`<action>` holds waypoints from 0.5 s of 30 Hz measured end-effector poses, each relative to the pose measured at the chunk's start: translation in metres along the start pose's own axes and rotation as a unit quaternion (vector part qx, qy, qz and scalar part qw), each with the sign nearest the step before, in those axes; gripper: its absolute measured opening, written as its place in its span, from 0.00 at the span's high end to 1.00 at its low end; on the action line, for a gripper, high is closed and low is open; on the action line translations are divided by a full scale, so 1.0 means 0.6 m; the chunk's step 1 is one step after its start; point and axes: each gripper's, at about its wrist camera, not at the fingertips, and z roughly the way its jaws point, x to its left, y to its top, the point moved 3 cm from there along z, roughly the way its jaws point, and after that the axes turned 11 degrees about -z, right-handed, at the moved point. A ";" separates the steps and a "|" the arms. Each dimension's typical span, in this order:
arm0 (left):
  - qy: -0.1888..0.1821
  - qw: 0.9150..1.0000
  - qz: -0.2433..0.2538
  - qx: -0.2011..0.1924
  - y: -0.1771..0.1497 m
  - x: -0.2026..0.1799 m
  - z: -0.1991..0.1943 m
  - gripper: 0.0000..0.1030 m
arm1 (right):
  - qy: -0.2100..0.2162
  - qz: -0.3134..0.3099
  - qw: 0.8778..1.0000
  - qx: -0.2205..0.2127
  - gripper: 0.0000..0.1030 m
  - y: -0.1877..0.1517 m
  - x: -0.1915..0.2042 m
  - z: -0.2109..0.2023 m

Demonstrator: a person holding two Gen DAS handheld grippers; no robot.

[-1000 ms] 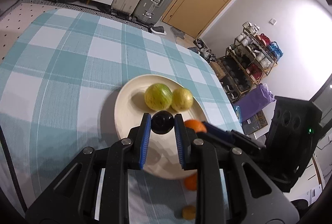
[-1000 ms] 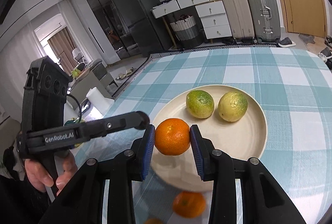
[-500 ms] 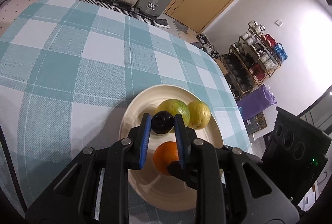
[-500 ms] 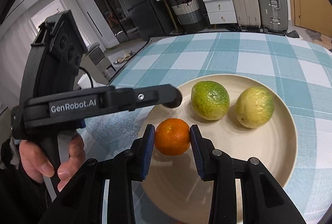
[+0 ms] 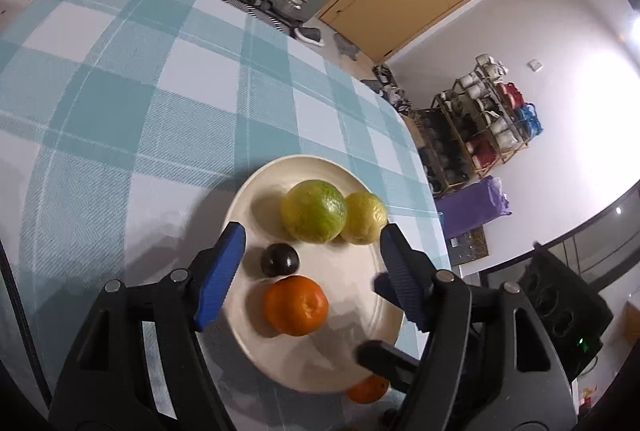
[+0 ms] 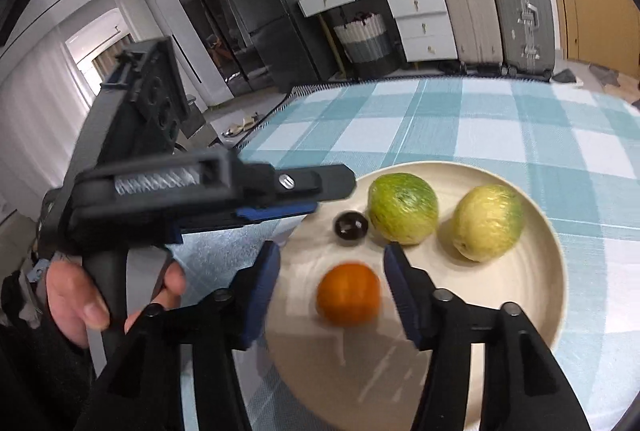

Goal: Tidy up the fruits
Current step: 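Carry the plum and tangerine onto the cream plate and open both tools, then raise both tools away from the plate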

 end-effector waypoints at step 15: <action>0.062 0.992 0.091 -0.054 -0.110 -0.060 -0.109 0.31 | -0.038 0.023 0.998 -0.050 0.24 -0.049 -0.005 -0.130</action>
